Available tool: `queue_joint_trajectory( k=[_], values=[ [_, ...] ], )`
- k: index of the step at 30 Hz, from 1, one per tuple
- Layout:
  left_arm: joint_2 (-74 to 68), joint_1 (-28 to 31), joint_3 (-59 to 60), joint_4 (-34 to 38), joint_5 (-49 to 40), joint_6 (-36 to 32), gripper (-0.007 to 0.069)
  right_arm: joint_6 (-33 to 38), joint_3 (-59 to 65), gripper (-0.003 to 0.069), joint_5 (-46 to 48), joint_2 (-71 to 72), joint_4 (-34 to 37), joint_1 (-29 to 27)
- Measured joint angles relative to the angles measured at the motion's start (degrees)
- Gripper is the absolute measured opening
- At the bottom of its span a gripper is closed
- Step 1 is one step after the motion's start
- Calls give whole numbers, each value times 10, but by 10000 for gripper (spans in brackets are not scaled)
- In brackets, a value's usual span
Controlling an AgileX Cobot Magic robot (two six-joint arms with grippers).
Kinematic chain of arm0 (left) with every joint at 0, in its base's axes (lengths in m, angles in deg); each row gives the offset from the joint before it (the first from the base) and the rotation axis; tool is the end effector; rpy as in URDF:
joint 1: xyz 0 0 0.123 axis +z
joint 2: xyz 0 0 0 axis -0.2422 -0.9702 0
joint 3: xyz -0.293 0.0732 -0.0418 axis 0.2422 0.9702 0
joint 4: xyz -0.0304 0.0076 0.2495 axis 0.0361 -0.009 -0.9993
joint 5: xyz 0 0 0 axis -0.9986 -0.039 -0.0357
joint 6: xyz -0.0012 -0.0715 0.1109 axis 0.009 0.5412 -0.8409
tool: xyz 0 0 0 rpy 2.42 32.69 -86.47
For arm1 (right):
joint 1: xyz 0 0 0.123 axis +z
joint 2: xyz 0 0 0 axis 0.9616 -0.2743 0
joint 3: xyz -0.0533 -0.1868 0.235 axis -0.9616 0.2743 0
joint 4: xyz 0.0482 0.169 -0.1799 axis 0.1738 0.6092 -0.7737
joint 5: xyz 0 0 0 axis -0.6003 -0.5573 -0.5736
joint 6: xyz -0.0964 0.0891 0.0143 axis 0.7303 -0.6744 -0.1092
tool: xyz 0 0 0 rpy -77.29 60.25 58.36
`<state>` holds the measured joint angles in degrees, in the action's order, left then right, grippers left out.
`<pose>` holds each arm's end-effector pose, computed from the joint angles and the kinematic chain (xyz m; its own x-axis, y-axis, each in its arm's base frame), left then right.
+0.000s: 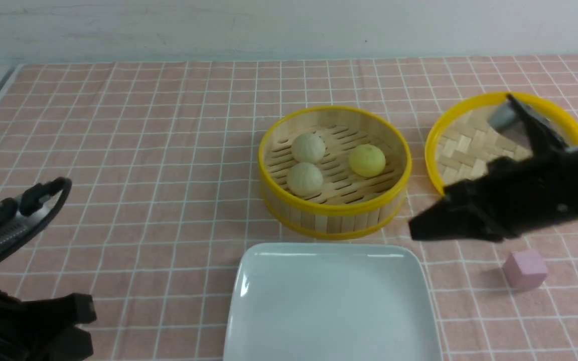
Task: Put the steamed buns into the plate on the pink tablecloth.
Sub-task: 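Reach toward a bun in the bamboo steamer with the right gripper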
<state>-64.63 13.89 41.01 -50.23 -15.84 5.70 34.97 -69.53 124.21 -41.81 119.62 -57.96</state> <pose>0.1439 -0.0401 0.2317 -0.8627 -0.3492 -0.3658 -0.1780 0.8867 -0.4267 0.2808 0.1616 0.2639 -0.8959 -0.0294 -0.4434 -0.3274 0.7182 0.6140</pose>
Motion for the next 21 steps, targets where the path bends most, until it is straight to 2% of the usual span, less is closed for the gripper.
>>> queue_joint_trajectory(
  k=[2,6,7,9,15,18,21],
  values=[
    [0,0,0,1,0,-3,1,-12,-54,148,-27,-49,-35,17],
    [0,0,0,3,0,-5,6,-67,-173,221,-82,-157,-149,45],
    [0,0,0,3,1,-5,6,-70,-185,227,-84,-163,-155,47],
    [0,0,0,3,3,-5,10,-113,-258,256,-83,-226,-240,56],
    [0,0,0,5,11,0,17,-227,-414,269,-38,-342,-411,58],
    [0,0,0,5,11,6,21,-265,-451,270,-28,-371,-456,58],
    [0,0,0,5,11,9,23,-280,-463,270,-28,-384,-472,58]
  ],
)
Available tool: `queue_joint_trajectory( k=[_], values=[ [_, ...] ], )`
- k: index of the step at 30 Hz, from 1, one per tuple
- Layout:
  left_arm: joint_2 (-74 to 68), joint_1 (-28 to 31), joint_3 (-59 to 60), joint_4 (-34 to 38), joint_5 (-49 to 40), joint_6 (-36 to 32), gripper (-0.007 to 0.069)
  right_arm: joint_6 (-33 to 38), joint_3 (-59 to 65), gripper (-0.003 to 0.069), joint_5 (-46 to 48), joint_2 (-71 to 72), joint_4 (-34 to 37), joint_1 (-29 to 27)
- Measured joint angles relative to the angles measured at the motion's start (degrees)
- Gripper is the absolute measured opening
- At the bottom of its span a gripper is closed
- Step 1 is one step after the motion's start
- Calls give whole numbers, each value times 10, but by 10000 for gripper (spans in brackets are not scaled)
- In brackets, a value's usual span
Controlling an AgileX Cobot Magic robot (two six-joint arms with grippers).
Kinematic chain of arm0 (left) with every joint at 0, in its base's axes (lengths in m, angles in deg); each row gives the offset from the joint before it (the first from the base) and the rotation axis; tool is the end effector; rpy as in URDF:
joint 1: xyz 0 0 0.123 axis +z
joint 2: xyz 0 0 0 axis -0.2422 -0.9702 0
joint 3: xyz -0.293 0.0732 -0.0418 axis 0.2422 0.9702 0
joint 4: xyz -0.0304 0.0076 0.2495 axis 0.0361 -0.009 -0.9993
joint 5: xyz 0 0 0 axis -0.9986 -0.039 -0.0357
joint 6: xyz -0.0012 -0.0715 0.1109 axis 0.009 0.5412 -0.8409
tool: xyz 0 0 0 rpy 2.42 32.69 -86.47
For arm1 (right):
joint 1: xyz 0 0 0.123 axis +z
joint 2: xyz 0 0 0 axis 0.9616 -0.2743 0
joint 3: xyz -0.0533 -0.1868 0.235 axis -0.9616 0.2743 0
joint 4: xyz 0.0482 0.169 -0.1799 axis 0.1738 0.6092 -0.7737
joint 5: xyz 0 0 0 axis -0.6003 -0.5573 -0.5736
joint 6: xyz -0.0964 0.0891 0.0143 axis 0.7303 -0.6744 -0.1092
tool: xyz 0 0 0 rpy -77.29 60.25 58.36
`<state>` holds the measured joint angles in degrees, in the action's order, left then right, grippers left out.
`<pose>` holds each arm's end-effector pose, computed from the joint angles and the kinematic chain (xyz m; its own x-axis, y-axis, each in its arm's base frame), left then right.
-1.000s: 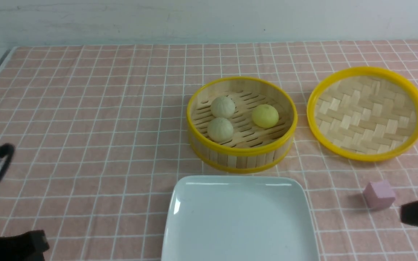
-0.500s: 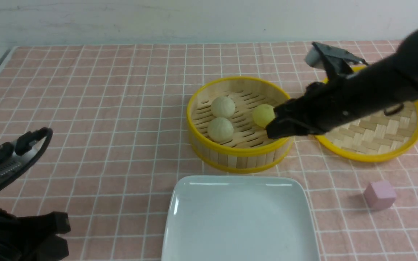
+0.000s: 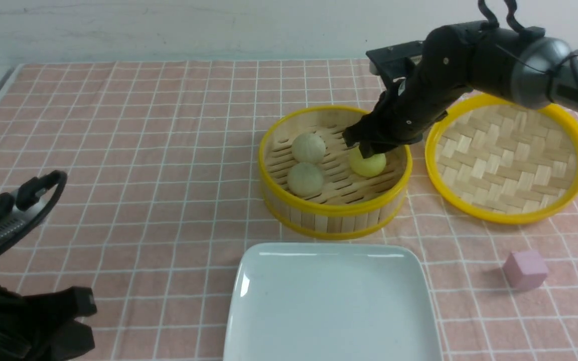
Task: Put the steamed buns into the plate on the pink tablecloth.
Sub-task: 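Reach toward a bun in the bamboo steamer with the right gripper, then move the steamed bun from the bamboo steamer onto the white plate with the right gripper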
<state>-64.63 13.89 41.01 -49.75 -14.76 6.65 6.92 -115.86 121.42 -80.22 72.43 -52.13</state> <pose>0.1462 -0.0403 0.2331 -0.8499 -0.3742 -0.3710 -0.1930 0.8762 -0.4417 0.4745 0.2040 0.1993 -0.8158 -0.2404 -0.5260 -0.3506 0.9289 0.1192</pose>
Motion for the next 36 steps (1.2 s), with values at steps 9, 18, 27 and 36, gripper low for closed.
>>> queue_joint_trajectory(
  k=[9,18,27,36],
  values=[
    [0,0,0,0,1,2,33,-8,-8,165,-3,-25,11,0],
    [0,0,0,0,1,3,33,4,-5,8,70,54,13,0],
    [0,0,0,0,2,3,35,7,51,8,261,271,50,7],
    [0,0,0,0,6,3,43,17,344,13,96,313,63,134]
  ],
)
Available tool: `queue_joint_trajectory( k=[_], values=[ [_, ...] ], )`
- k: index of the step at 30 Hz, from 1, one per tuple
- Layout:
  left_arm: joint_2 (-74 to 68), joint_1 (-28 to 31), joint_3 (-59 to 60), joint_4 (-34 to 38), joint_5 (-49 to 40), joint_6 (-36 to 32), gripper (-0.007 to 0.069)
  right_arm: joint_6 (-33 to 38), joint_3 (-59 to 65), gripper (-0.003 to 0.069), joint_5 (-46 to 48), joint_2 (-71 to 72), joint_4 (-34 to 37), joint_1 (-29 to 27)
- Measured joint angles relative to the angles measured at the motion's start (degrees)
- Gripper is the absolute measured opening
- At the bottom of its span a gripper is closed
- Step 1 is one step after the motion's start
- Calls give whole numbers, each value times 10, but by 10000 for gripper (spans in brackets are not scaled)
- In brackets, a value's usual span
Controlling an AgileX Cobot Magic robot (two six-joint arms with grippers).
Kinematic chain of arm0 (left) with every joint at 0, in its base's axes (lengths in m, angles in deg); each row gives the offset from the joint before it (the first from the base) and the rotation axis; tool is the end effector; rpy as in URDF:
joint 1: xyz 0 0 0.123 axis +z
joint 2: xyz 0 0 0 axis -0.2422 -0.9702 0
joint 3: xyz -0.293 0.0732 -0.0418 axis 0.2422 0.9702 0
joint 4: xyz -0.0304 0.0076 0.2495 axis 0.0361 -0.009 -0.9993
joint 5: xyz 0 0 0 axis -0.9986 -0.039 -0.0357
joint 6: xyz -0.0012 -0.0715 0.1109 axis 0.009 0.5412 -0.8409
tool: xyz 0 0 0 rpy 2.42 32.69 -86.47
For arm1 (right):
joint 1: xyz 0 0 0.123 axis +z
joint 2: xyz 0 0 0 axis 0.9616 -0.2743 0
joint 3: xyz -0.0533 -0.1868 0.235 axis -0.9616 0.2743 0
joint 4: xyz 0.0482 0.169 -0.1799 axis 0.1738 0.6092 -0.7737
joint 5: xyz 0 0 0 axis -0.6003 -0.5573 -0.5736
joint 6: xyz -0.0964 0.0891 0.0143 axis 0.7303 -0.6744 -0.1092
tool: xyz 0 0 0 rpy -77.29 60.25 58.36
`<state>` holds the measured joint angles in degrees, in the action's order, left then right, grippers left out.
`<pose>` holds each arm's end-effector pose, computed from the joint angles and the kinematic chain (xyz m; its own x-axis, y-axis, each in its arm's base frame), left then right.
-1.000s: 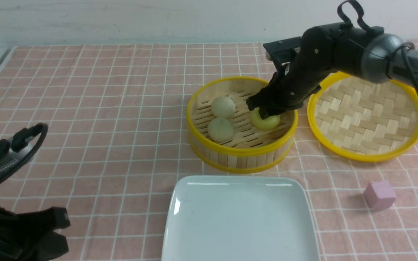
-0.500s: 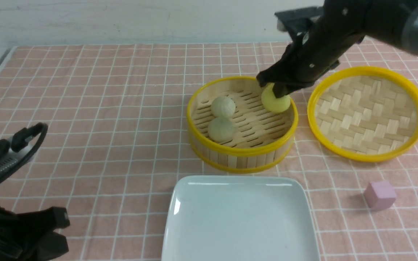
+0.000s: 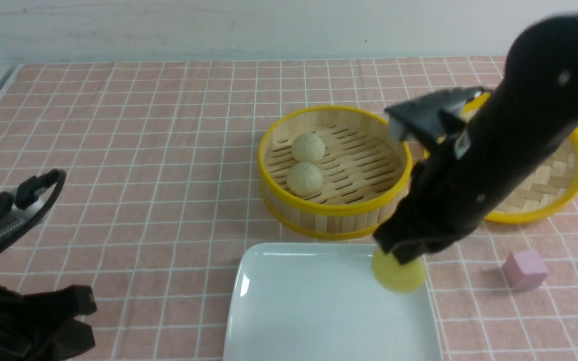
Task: Put the steamed buns into the plate on the pink tablecloth.
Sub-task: 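Move the steamed bun from the bamboo steamer onto the white plate with the right gripper, then reach into the bamboo steamer and grasp a bun with the left gripper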
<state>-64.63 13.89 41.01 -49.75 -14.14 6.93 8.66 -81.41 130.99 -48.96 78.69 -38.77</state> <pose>0.1474 -0.0399 0.2337 -0.8436 -0.3817 -0.3776 -0.1965 0.8739 -0.4445 0.2621 0.2163 0.2445 -0.8266 -0.4608 -0.3231 -0.5378 0.8159 0.2124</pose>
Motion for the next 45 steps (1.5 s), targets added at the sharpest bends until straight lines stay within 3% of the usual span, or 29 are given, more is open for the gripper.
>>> queue_joint_trajectory(
  k=[4,7,8,11,12,13,15,19,21,24,27,29,36,40,45],
  values=[
    [0,0,0,0,7,0,43,-9,73,41,-134,-36,-24,31],
    [0,0,0,0,9,0,43,-26,85,83,-171,-59,-28,34],
    [0,0,0,0,10,0,43,-47,88,150,-189,-73,-28,35],
    [0,0,0,-1,11,0,43,-57,88,273,-195,-73,-28,36],
    [0,0,0,-2,11,0,43,-57,88,283,-194,-73,-28,36],
    [0,0,0,-8,11,0,46,-58,86,360,-187,-66,-30,36],
    [0,0,0,-18,11,0,50,-58,78,439,-165,-48,-41,36],
    [0,0,0,-24,11,0,55,-57,50,481,-112,3,-78,36],
    [0,0,-4,-27,13,-5,55,-58,25,430,-59,73,-132,36],
    [0,0,-27,-28,6,-29,55,-73,18,286,8,157,-188,36],
    [-5,0,-74,-27,-15,-39,49,-104,29,90,87,242,-239,36],
    [-16,-1,-109,-21,-35,-44,26,-124,47,8,122,301,-258,36],
    [-112,-8,-196,25,-86,-77,1,-159,180,-13,97,468,-268,36],
    [-179,-67,-218,31,-76,-80,1,-161,257,-13,54,522,-270,36],
    [-309,-196,-297,24,-26,-51,1,-161,314,-13,14,542,-282,36]
  ],
)
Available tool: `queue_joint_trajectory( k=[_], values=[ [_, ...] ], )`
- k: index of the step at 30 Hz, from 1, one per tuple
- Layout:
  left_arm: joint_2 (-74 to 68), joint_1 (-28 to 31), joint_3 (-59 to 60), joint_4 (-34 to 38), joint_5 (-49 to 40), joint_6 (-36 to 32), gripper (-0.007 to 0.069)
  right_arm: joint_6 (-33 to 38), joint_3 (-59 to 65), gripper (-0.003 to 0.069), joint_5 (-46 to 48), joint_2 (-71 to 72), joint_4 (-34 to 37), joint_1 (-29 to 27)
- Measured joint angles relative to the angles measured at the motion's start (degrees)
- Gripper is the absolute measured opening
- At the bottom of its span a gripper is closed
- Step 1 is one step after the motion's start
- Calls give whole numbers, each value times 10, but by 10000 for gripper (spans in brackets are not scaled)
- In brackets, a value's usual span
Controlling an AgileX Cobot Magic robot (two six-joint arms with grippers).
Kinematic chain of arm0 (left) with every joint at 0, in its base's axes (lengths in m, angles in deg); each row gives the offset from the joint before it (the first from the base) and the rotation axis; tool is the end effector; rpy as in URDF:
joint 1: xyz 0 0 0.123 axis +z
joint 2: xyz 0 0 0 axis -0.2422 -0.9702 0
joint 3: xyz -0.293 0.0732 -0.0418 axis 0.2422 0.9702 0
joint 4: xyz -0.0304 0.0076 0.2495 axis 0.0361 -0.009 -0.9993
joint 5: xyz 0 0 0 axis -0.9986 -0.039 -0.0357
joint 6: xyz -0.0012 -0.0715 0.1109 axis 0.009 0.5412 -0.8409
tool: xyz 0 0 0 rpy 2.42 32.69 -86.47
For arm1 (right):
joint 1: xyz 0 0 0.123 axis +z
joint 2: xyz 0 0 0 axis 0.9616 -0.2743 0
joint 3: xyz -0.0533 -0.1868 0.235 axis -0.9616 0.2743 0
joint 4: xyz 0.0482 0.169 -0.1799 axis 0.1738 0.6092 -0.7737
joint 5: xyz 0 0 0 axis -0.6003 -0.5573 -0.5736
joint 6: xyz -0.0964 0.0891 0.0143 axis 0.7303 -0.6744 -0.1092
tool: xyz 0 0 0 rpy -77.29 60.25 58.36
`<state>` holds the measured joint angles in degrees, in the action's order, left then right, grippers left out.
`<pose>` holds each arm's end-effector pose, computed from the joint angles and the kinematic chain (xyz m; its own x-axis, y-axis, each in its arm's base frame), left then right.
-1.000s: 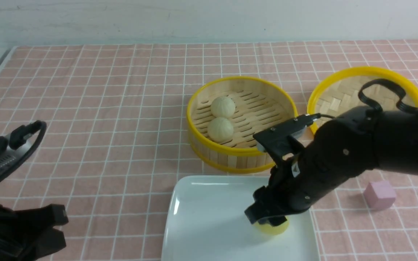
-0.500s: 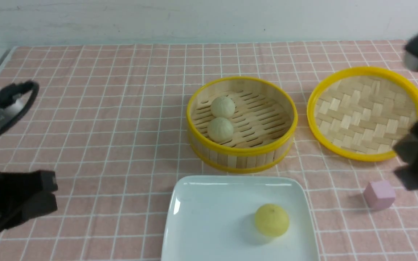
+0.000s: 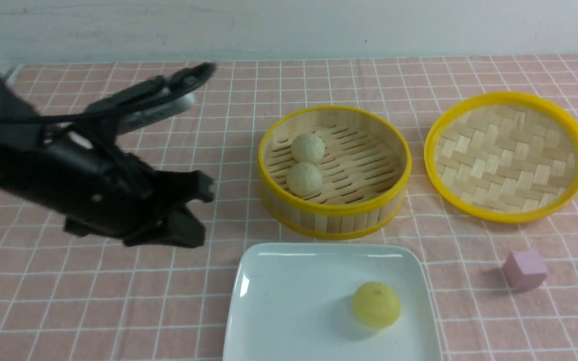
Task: Put the steamed buns into the plate on the pink tablecloth.
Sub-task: 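Reach into the bamboo steamer and grasp a bun with the left gripper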
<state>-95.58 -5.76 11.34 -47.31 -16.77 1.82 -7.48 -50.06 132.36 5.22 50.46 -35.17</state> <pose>0.2616 -0.1420 0.2758 -0.9383 0.0033 -0.3458 0.1660 0.8816 -0.4419 0.1092 0.0540 0.2845 -0.6238 -0.3948 -0.6745 -0.4591 0.8836 -0.0926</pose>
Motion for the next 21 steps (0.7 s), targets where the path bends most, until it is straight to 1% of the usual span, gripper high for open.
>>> queue_joint_trajectory(
  k=[2,4,6,8,12,15,16,17,21],
  values=[
    [-62,-40,-65,-26,15,30,13,0,11,-13,-8,1,-5,0],
    [-107,-63,-114,-52,18,52,34,0,14,-11,-15,1,-11,1],
    [-167,-90,-183,-95,19,72,74,0,16,-11,-22,1,-12,1],
    [-207,-107,-231,-126,21,84,121,0,16,-11,-25,1,-13,1],
    [-293,-134,-334,-197,21,105,245,0,16,-8,-29,1,-13,1],
    [-341,-137,-385,-239,25,109,313,0,16,-8,-29,1,-13,1],
    [-346,-137,-390,-243,25,109,313,0,16,-8,-29,1,-13,1],
    [-366,-137,-403,-265,33,110,325,0,16,-6,-29,1,-13,1],
    [-400,-137,-409,-285,55,114,321,0,16,-6,-29,1,-13,1]
  ],
)
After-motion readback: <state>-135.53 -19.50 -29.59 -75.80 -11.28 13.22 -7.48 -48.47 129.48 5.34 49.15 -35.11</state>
